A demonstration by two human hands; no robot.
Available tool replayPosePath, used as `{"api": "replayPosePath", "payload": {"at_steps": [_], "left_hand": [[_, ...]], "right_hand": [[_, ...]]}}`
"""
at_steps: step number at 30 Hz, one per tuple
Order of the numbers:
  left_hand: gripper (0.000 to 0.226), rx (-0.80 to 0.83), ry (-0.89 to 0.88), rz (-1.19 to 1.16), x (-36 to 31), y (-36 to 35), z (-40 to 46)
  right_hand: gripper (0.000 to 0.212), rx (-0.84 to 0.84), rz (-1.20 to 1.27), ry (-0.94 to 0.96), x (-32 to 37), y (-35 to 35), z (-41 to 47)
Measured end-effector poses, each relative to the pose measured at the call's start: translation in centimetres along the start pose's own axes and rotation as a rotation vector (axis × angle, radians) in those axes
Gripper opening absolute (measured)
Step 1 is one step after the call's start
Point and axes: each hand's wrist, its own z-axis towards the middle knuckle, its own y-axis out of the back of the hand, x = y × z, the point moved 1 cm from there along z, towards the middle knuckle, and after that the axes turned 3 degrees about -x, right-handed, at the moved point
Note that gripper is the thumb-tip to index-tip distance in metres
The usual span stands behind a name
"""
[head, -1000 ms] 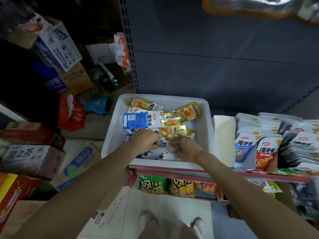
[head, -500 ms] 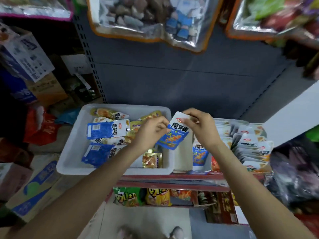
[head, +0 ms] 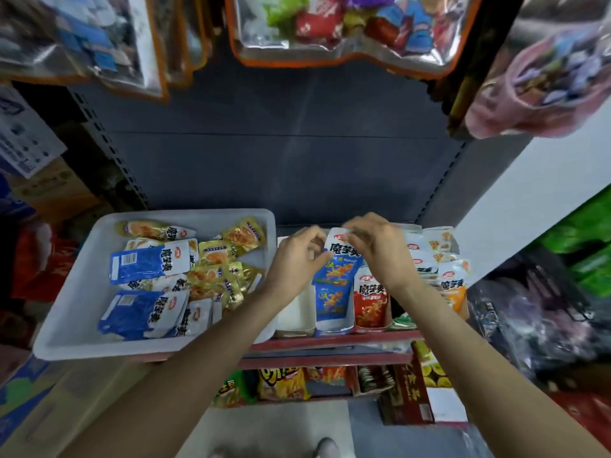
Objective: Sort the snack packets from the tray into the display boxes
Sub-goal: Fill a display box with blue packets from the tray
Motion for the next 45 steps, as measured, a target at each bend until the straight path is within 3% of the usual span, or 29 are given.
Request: {"api": "replayPosePath", "payload": {"at_steps": [4, 12, 24, 31, 38, 45], "left_hand": [[0.016, -0.054, -0.063, -0.008, -0.8, -0.4, -0.2], [0.013, -0.103, 0.019, -0.05, -1.2, -1.1, 0.0], [0.013, 0.147, 0.123, 0.24, 2.9, -1.7, -1.2], [0.01, 0.038, 0.191, 0.224, 5.7, 3.5, -2.7], [0.01, -0.059, 0.344, 0.313, 12.2, 12.2, -4.8], [0.048, 0.118, 0.452, 0.626, 19.6, 19.6, -5.4]], "right_hand": [[0.013, 0.014, -0.02, 0.087, -0.6, 0.0, 0.2], [0.012, 0.006, -0.008, 0.14, -1.1, 0.7, 0.4], [0.029, 0.341, -0.399, 0.018, -1.8, -5.1, -1.5], [0.028, 0.25, -0.246, 0.04, 1.9, -7.0, -1.2], [0.032, 0.467, -0.147, 0.067, 9.1, -14.5, 0.8], [0.054, 0.689, -0.193, -0.017, 13.5, -24.6, 2.0]]}}
